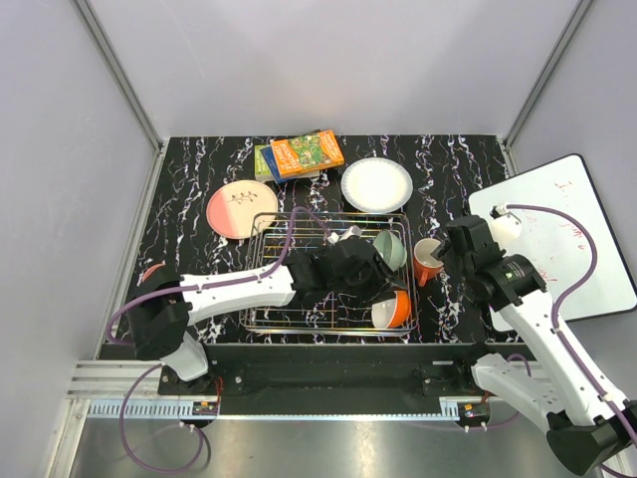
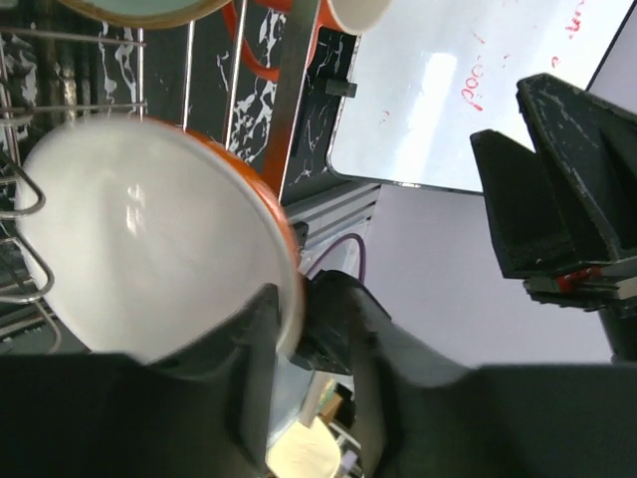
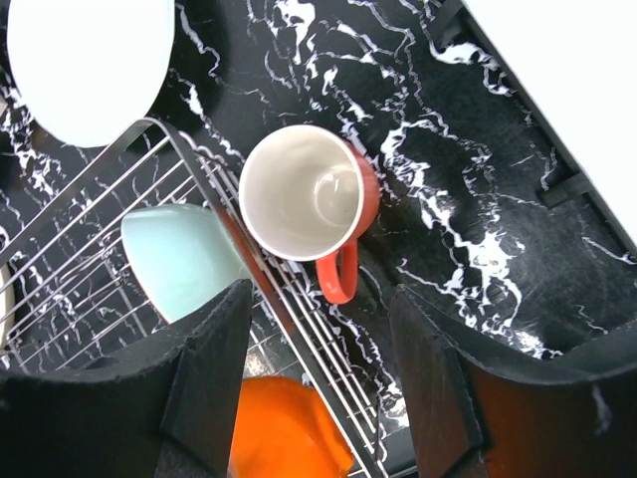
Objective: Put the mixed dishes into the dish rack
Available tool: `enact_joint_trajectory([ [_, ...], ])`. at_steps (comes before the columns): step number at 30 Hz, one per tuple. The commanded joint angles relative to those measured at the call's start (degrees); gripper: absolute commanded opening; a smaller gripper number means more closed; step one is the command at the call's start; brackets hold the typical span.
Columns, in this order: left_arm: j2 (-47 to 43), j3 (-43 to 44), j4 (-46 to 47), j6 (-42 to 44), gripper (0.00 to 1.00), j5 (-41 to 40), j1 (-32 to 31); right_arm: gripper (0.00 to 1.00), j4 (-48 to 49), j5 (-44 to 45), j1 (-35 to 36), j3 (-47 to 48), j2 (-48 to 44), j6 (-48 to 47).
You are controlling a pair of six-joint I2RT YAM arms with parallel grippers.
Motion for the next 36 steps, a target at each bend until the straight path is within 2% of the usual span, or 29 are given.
enact_joint_trajectory([
  [1,-0.7,2.7,0.0,-1.1,0.94,0.2,0.3,0.66,-0.7,3.5,-0.3,1.8,-1.4,-0.5],
  [2,-1.1,2.8,-0.6,-1.2,0.99,-0.2,0.3,0.66,-0.7,3.5,-0.2,1.7,-1.4,-0.4],
  [7,-1.3,3.4,0.8,0.4,0.99,-0.8,0.1,0.66,-0.4,3.4,-0.3,1.0,-1.2,-0.1],
  [12,-0.7,7.2,2.9,6.1,0.99,-0.9,-0.3,0.66,-0.2,3.4,-0.3,0.7,-1.3,-0.1],
  [14,0.0,9.1,4.0,9.9,0.99,-0.2,-0.3,0.67,0.1,3.5,-0.3,0.8,-1.2,-0.1],
  [17,1.3,16.9,4.3,17.4,0.99,1.4,0.1,0.68,1.6,3.4,-0.3,1.1,-0.7,-0.5],
  [21,3.3,27.0,-1.9,29.7,0.99,4.1,3.8,0.68,4.8,3.8,-0.2,2.9,2.3,-1.4],
  [22,4.1,29.0,-6.1,37.0,0.99,4.8,6.4,0.68,6.6,3.9,-0.2,3.6,4.1,-2.2],
  [24,4.7,33.7,-11.3,46.4,0.99,7.5,9.6,0.68,9.6,3.7,-0.3,5.7,6.2,-3.9],
  [25,4.7,34.6,-12.9,56.8,0.99,9.5,13.1,0.68,10.4,3.7,-0.2,6.6,8.3,-4.4],
  [27,4.5,36.8,-19.2,64.1,0.99,13.2,17.1,0.69,12.7,3.5,-0.4,9.7,10.5,-5.7],
  [28,4.4,37.7,-21.6,70.3,0.99,15.0,21.5,0.69,13.4,3.3,-0.6,10.8,12.6,-6.0],
  [32,3.9,44.0,-31.6,76.9,0.99,15.5,30.7,0.70,15.8,-1.4,-4.1,15.5,17.1,-6.7],
  [33,5.1,46.0,-35.9,82.2,0.99,17.1,34.7,0.71,17.7,-3.5,-5.6,15.7,17.8,-6.7],
  [34,5.9,49.9,-38.3,84.3,0.99,16.7,36.5,0.71,18.9,-6.2,-9.7,15.6,19.1,-6.7],
  [35,6.9,52.0,-40.8,85.6,0.99,16.0,38.0,0.71,20.6,-13.2,-12.0,14.8,19.8,-6.4],
  [36,10.0,54.7,-46.8,89.7,0.99,15.9,40.8,0.72,24.2,-16.9,-14.2,14.3,21.6,-5.3],
])
